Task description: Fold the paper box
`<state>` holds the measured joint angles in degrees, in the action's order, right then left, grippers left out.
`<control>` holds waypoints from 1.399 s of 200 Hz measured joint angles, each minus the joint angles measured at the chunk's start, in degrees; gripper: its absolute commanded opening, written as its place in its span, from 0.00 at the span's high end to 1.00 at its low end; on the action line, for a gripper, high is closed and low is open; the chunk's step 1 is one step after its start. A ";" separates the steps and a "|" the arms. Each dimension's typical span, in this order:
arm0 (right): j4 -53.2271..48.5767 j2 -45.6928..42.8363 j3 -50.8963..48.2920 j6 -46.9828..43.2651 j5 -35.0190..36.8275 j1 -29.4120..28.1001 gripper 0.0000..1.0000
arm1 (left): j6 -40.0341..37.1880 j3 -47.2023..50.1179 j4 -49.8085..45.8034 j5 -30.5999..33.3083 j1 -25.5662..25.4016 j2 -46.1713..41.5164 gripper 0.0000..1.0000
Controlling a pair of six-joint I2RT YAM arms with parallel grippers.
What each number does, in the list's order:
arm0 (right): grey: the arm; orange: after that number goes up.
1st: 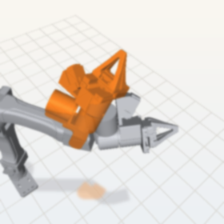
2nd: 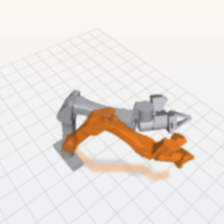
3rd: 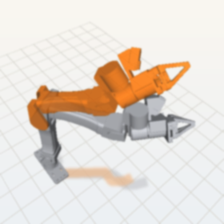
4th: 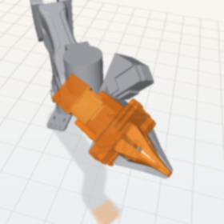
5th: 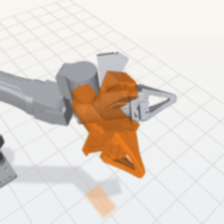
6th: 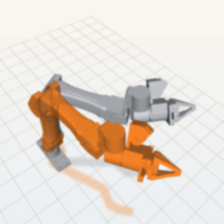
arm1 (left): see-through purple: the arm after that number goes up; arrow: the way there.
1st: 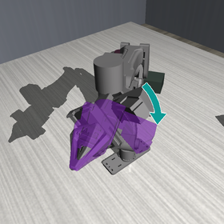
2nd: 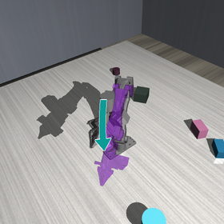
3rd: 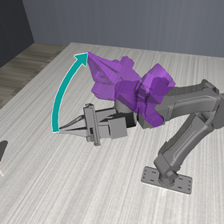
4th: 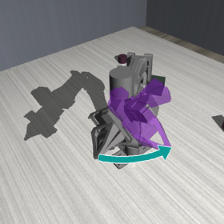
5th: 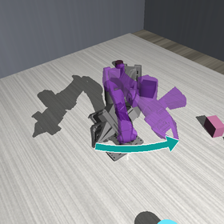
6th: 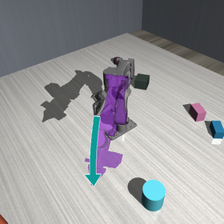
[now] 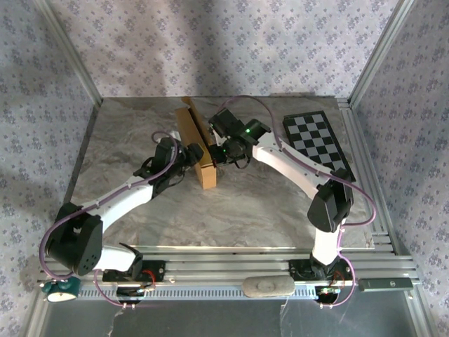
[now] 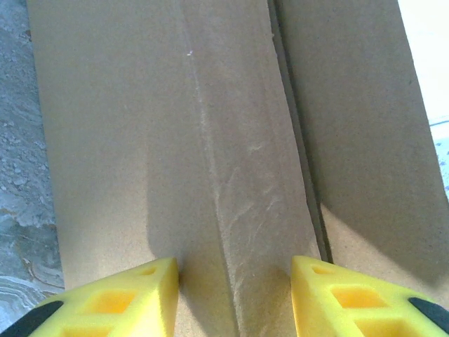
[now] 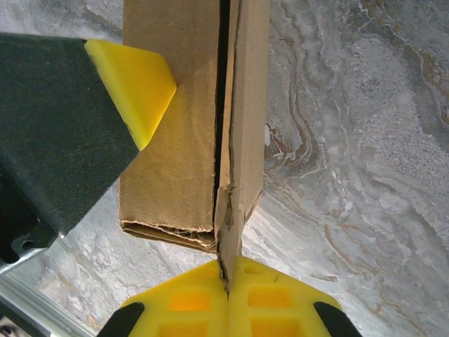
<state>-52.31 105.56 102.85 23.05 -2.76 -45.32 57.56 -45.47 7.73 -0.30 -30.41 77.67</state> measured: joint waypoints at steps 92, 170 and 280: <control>-3.15 1.84 3.06 14.10 8.92 -1.68 1.00 | 7.96 3.74 6.51 4.70 -2.49 -0.42 0.68; -6.10 3.65 5.49 29.16 17.40 -3.50 1.00 | 12.63 4.83 8.92 5.92 -4.24 -0.39 0.69; -8.46 5.92 7.87 40.65 24.90 -5.70 1.00 | 14.75 5.27 10.10 4.63 -4.63 -0.31 0.71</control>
<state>-60.77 111.48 110.72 63.70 22.13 -51.03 72.31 -40.21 17.82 4.34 -35.05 77.36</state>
